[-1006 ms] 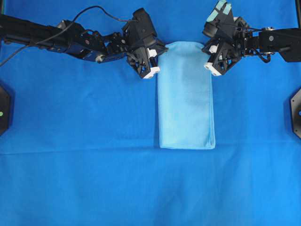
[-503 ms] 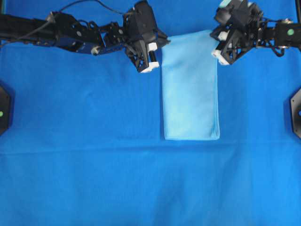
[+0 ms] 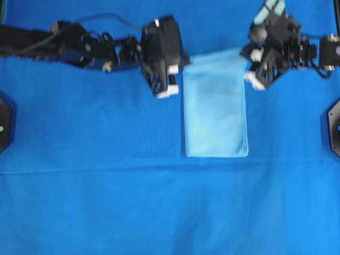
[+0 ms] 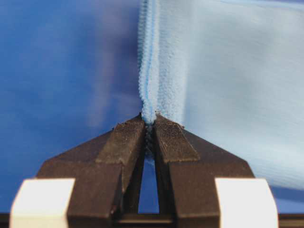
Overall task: Fold the light blue towel.
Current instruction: 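Fold the top half down onto the bottom half with both grippers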
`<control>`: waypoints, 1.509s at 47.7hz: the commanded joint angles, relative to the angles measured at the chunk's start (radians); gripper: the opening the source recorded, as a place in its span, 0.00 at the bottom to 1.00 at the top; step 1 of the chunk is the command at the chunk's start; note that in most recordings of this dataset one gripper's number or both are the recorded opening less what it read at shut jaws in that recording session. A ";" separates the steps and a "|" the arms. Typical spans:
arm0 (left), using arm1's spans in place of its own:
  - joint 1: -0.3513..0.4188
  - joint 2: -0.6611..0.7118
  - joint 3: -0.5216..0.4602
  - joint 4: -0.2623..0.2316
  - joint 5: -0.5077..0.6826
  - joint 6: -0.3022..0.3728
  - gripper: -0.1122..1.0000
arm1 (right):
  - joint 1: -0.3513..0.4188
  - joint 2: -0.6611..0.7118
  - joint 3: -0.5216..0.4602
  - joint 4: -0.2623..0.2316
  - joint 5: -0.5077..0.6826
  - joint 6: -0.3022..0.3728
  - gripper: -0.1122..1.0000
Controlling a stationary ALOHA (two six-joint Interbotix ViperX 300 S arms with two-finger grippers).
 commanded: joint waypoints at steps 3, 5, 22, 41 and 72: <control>-0.060 -0.067 0.006 0.000 0.057 -0.002 0.13 | 0.100 -0.071 0.020 0.061 0.058 0.002 0.14; -0.077 -0.078 0.012 0.000 0.069 -0.006 0.13 | 0.133 -0.087 0.028 0.081 0.077 0.002 0.14; -0.224 -0.100 0.046 0.000 0.138 -0.067 0.13 | 0.364 -0.104 0.051 0.259 0.127 0.006 0.14; -0.339 -0.043 0.058 -0.005 0.075 -0.071 0.13 | 0.479 -0.017 0.034 0.367 0.123 0.006 0.14; -0.347 0.034 0.029 -0.008 -0.037 -0.126 0.14 | 0.495 0.066 0.018 0.402 0.081 0.005 0.15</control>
